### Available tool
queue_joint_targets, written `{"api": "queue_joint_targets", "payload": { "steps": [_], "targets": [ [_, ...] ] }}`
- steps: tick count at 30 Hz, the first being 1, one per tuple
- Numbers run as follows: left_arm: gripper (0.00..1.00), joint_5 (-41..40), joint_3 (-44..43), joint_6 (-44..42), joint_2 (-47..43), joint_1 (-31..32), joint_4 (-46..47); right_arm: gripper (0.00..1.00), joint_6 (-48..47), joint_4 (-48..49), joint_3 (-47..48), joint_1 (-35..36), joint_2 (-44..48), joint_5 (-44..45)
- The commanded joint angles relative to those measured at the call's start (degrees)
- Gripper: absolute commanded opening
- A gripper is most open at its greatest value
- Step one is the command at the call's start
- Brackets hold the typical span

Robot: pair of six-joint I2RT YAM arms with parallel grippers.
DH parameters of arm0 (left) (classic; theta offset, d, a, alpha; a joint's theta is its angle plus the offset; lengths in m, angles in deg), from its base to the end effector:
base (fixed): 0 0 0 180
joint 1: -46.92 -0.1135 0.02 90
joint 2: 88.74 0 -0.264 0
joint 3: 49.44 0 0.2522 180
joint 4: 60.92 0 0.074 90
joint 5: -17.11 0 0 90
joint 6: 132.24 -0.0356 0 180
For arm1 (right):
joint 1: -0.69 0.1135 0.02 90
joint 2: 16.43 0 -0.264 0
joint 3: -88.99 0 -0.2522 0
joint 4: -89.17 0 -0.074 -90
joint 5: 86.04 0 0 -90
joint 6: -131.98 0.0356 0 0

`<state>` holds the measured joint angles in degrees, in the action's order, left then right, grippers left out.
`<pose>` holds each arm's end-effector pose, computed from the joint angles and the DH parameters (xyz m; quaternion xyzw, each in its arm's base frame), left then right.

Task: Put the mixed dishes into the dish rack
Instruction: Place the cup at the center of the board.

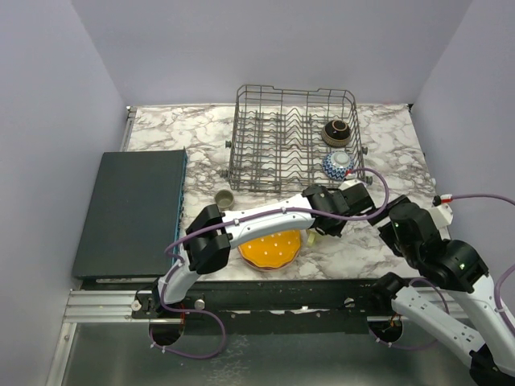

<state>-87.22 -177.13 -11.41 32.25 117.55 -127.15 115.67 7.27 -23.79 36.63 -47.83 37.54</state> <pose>0.1614 -0.4324 0.2757 0.2950 0.9113 -0.1257 0.2582 0.0691 0.0258 0.3240 0.3895 0.8052 0.1382 0.4253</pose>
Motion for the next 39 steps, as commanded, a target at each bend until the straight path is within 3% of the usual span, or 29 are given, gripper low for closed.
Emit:
{"api": "queue_joint_targets", "payload": {
  "steps": [1,6,10,13,16,29,39],
  "targets": [
    [0.0,-0.26,-2.39,0.27,1.6,0.29,1.93,0.8,2.7,-2.54,-1.12,0.34,0.75,2.06],
    [0.03,-0.26,-2.39,0.38,2.6,0.27,2.08,0.8,4.89,-4.38,-1.02,0.34,0.66,2.54],
    [0.19,-0.35,-2.17,0.46,2.73,0.29,2.28,0.8,5.84,-5.01,-0.98,0.31,0.71,2.62],
    [0.35,-0.26,-2.15,0.46,2.59,0.21,2.63,0.8,6.25,-5.33,-1.22,0.33,0.81,2.46],
    [0.42,-0.68,-2.09,0.46,2.32,0.28,2.81,0.8,6.5,-5.59,-1.42,0.36,1.14,2.31],
    [0.61,-1.74,-2.44,-0.37,-2.03,0.17,3.95,0.81,6.14,-5.86,-1.13,0.35,2.43,2.51],
    [0.67,-2.2,-0.51,-1.55,-9.31,-1.26,3.78,0.8,2.21,-1.47,-1.45,0.31,1.22,0.61]
  ]
}}
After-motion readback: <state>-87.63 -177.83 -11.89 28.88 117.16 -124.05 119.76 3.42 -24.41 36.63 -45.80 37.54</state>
